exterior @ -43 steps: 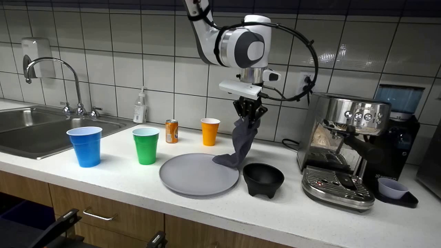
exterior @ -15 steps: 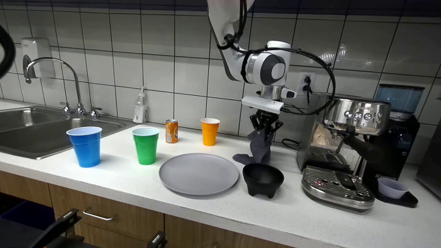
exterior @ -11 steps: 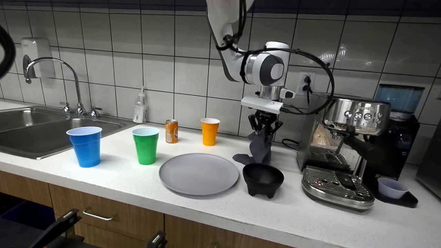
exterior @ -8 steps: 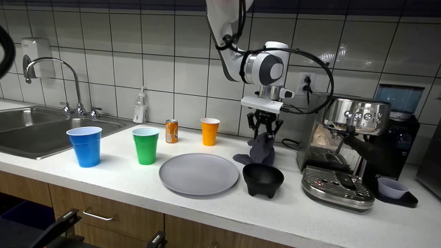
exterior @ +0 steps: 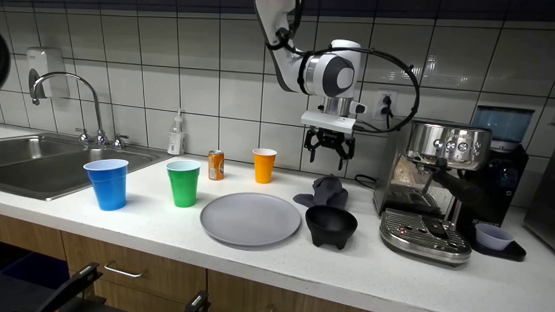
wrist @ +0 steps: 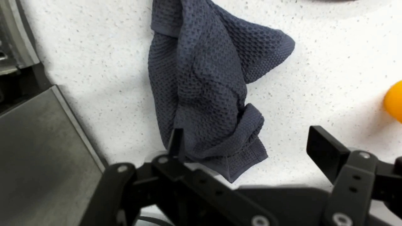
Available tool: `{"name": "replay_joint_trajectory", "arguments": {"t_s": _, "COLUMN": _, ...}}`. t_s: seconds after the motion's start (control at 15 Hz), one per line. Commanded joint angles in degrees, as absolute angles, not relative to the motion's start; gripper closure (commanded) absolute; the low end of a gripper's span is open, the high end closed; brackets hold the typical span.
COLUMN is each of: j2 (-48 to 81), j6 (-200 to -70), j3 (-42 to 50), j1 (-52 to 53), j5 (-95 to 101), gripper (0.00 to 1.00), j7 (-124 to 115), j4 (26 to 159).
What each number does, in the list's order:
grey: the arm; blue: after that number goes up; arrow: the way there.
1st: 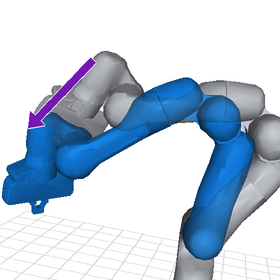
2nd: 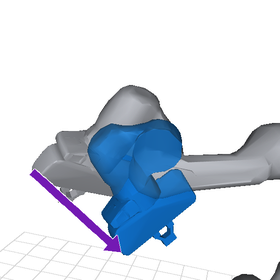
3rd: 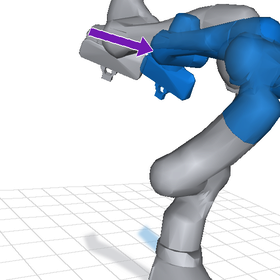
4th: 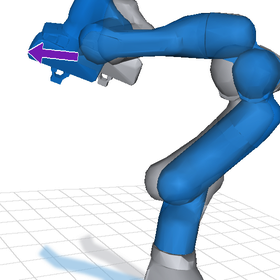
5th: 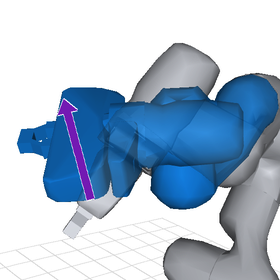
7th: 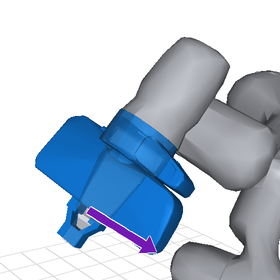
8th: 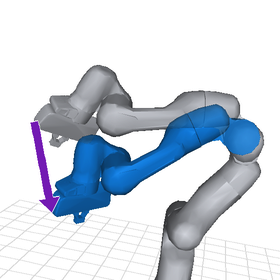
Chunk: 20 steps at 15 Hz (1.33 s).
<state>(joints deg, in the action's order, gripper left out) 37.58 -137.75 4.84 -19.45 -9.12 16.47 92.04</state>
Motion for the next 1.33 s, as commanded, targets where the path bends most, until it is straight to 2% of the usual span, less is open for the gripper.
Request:
{"name": "replay_joint_trajectory", "arguments": {"t_s": 0.0, "j2": 30.9, "j6": -139.5, "j3": 3.0, "j1": -20.4, "j5": -9.5, "gripper": 0.00, "j7": 20.3, "j4": 100.4}}
{"name": "replay_joint_trajectory", "arguments": {"t_s": 0.27, "j2": 25.6, "j6": -139.2, "j3": 3.0, "j1": -19.9, "j5": -8.9, "gripper": 0.00, "j7": 22.7, "j4": 107.4}}
{"name": "replay_joint_trajectory", "arguments": {"t_s": 0.33, "j2": 30.6, "j6": -138.3, "j3": 3.7, "j1": -19.5, "j5": -9.0, "gripper": 0.00, "j7": 20.2, "j4": 101.2}}
{"name": "replay_joint_trajectory", "arguments": {"t_s": 0.93, "j2": 27.3, "j6": -138.4, "j3": 3.7, "j1": -19.3, "j5": -9.2, "gripper": 0.00, "j7": 21.5, "j4": 105.7}}
{"name": "replay_joint_trajectory", "arguments": {"t_s": 1.27, "j2": 25.9, "j6": -146.7, "j3": 3.2, "j1": -17.3, "j5": -8.5, "gripper": 0.00, "j7": 20.9, "j4": 109.7}}
